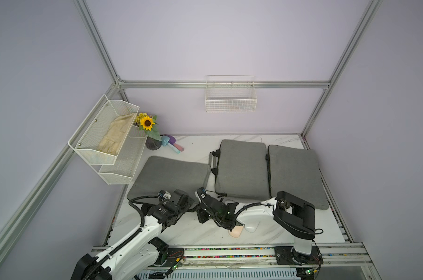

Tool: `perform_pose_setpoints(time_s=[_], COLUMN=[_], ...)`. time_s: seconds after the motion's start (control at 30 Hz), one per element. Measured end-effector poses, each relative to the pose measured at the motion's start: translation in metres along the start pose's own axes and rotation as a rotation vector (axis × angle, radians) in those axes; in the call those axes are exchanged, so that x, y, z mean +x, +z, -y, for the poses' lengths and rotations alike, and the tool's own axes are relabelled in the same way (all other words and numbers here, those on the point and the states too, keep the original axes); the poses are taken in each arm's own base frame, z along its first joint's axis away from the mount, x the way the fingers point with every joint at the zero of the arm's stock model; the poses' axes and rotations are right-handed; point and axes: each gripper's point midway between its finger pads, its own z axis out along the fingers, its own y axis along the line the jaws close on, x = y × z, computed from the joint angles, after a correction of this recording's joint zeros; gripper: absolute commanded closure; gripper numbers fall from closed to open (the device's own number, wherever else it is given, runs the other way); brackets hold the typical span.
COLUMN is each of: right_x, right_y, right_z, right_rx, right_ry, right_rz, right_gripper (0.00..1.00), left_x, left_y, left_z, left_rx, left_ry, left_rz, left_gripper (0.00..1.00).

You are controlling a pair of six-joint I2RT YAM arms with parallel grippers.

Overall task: Put the mouse into the laptop bag
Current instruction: Unzip the zipper on the zippered laptop bag.

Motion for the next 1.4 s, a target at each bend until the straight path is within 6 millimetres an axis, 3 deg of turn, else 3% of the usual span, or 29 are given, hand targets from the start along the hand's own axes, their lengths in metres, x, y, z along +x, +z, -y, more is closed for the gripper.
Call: perform_pose_setpoints(time_s=[0.23,0.43,0.53,0.63,0.77,0.83,0.97,1.17,1.27,1.4], right_x=[-0.088,-0.12,-0.13,-0.136,-0.142,-0.145,-0.146,-0.146,-0.146,-0.146], right_y=[0.007,0.014,0.02,0.025,0.026,0.026,0.026,0.027,0.027,0.027], right_z=[0.069,0.13,0.162,0.183,0.182,0.179,0.178,0.177,0.176,0.176], right_rx=[0.155,0.271,0.314,0.339,0.334,0.327,0.326,0.316,0.309,0.307], right_ry=[0.12,0.176,0.203,0.206,0.189,0.181,0.162,0.146,0.145,0.143], right_rz=[0.136,0.158,0.163,0.161,0.157,0.161,0.159,0.152,0.149,0.148], right_gripper=[1.0,1.0,1.0,1.0,1.0,1.0,1.0,1.0,1.0,1.0], left_x=[-0.032,-0.047,-0.049,-0.054,-0.061,-0.064,-0.072,-0.094,-0.104,-0.115], left_y=[-0.008,-0.007,-0.009,-0.007,0.004,0.012,0.022,0.01,0.009,0.018], left_z=[-0.01,-0.022,-0.011,0.01,0.04,0.045,0.038,0.034,0.02,-0.028], left_rx=[-0.052,-0.087,-0.066,-0.045,-0.029,-0.055,-0.157,-0.133,-0.129,-0.171], left_ry=[0.024,0.051,0.099,0.158,0.237,0.267,0.282,0.223,0.158,0.01], left_rz=[0.061,0.064,0.042,0.009,-0.023,-0.038,-0.042,0.035,0.072,0.099], left_gripper=[0.0,0.0,0.0,0.03,0.05,0.02,0.0,0.0,0.0,0.0])
